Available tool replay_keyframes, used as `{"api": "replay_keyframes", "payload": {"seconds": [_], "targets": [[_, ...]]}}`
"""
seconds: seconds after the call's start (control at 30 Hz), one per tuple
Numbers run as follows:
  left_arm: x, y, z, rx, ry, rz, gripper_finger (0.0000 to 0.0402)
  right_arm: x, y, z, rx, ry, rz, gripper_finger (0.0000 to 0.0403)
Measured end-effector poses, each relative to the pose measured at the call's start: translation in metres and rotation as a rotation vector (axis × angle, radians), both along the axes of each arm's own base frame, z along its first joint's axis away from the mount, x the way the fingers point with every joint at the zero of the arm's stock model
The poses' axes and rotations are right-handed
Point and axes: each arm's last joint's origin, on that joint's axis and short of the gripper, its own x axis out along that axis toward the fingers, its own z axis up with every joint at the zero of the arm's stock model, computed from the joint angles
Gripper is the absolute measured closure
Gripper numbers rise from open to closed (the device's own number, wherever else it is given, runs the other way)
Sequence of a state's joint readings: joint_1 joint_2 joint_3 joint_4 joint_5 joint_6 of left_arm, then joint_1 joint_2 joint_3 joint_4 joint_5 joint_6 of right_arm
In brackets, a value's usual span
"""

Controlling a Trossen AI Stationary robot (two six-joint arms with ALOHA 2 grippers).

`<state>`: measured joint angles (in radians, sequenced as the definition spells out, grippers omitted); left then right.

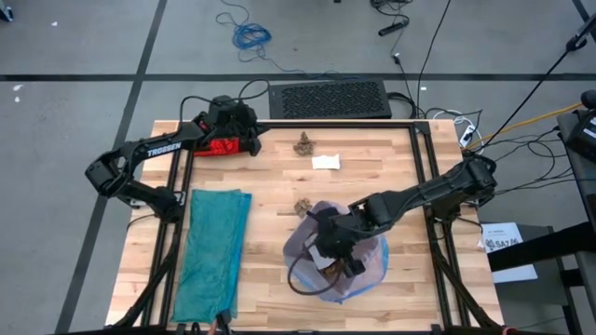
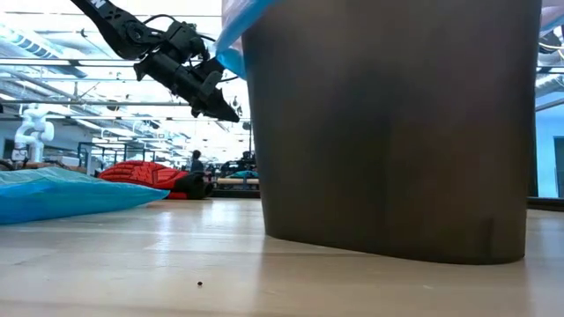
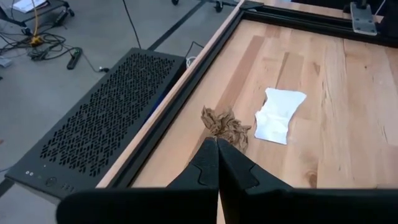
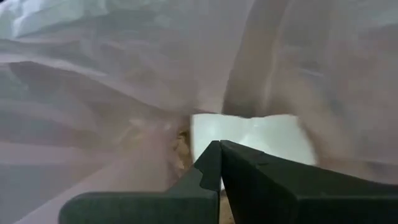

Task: Place trash/remove bag and relplace
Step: Adjust the black trash bin on the table

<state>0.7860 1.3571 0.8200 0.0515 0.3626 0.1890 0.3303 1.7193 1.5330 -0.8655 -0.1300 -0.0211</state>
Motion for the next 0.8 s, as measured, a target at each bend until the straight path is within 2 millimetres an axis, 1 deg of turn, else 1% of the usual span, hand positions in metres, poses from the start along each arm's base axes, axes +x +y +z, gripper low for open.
{"api": "replay_keyframes", "payload": {"seconds": [0.03, 0.17, 0.27, 0.33, 0.47, 0.7, 0.8], "targets": [[0.000, 0.000, 0.000, 0.000, 0.000, 0.000, 0.0402, 0.002, -0.001, -0.003, 0.019, 0.020, 0.001, 0.0403], [0.000, 0.000, -0.001, -0.007, 0.006, 0.000, 0.0402, 0.007, -0.011, -0.022, -0.024, 0.119, -0.046, 0.0403], [0.000, 0.000, -0.001, -0.008, 0.007, 0.000, 0.0402, 0.008, -0.019, -0.018, -0.008, 0.114, -0.109, 0.0403], [0.000, 0.000, -0.001, -0.009, 0.008, 0.000, 0.0402, 0.007, -0.023, -0.019, -0.006, 0.144, -0.142, 0.0403], [0.000, 0.000, -0.001, -0.009, 0.009, 0.000, 0.0402, -0.002, -0.029, -0.023, -0.052, 0.253, -0.175, 0.0403], [0.000, 0.000, -0.001, -0.009, 0.009, 0.000, 0.0402, -0.023, -0.045, -0.027, -0.252, 0.450, -0.246, 0.0403], [0.000, 0.000, -0.001, -0.009, 0.009, 0.001, 0.0402, -0.029, -0.050, -0.027, -0.298, 0.512, -0.269, 0.0403]]}}
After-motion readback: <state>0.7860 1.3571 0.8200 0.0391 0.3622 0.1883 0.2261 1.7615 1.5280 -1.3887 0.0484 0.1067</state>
